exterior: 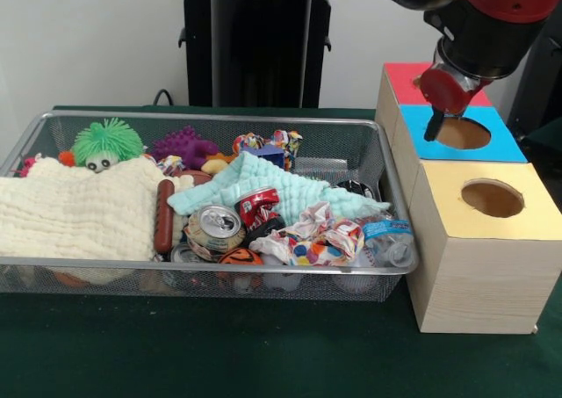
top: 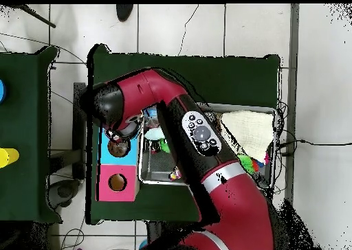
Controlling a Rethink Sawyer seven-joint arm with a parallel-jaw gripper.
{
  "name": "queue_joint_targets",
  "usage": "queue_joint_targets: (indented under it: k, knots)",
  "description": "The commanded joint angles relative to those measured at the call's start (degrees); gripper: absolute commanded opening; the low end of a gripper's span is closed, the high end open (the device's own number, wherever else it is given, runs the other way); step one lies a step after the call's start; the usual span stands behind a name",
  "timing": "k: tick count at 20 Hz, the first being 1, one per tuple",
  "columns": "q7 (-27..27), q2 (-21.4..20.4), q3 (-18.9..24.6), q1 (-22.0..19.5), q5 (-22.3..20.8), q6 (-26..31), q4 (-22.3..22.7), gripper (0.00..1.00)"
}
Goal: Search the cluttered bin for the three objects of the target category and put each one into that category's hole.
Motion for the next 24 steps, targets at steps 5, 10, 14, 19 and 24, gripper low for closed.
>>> queue_joint_targets:
  k: [5,10,14,19,24]
  knots:
    - [-13.22,2.69,-2.98,-1.2,-6.96,1.34,-4.57,1.0]
    - [-13.68,3.03,-1.65,-3.16,-6.06,-0.95,-3.79,1.0]
    - [-14.95,4.2,-0.87,-4.12,-5.68,-1.91,-4.65,1.0]
    - [-19.36,5.62,0.45,-5.38,-6.45,-2.47,-5.18,1.0]
    - [-26.4,6.47,2.0,-6.33,-8.63,-1.86,-5.22,1.0]
